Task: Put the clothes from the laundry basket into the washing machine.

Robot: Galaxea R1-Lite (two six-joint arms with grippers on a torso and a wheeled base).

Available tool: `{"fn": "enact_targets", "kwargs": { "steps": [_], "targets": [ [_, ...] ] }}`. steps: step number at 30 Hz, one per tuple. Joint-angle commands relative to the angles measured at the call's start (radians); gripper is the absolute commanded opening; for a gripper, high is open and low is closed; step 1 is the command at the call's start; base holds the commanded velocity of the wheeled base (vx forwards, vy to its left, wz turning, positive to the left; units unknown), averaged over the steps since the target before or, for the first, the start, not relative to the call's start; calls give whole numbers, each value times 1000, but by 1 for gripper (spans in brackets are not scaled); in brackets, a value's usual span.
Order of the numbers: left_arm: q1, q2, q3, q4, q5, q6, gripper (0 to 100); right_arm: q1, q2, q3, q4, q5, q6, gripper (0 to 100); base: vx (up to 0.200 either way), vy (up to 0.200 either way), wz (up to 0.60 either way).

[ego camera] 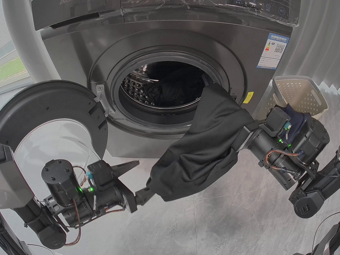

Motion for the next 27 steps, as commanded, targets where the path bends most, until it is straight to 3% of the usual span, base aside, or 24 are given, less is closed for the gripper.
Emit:
{"fn": "enact_targets", "kwargs": {
  "steps": [1, 4, 11, 14, 17, 21, 27],
  "targets": [
    [-38, 93, 136, 0, -30, 28, 100, -8, -51, -8, 5, 3, -1, 0, 0, 0, 0],
    [-73, 110, 146, 2, -35, 46, 100, -10, -51, -12, 4, 3, -1, 0, 0, 0, 0],
    [-150, 211, 127, 0, -37, 48, 100, -16, -45, -15, 4, 1, -1, 0, 0, 0, 0],
    [-161, 248, 18, -1, -32, 57, 100, -7, -40, -6, 2, 1, -1, 0, 0, 0, 0],
    [-161, 257, -105, -1, -32, 42, 100, -4, -20, -3, -1, 0, -1, 0, 0, 0, 0],
    [-161, 285, -226, -1, -35, 42, 100, -5, 5, -3, -3, 1, -1, 0, 0, 0, 0],
    [-168, 298, -314, 0, -34, 39, 100, -2, 28, -5, -3, 1, 1, 0, 0, 0, 0]
  ]
}}
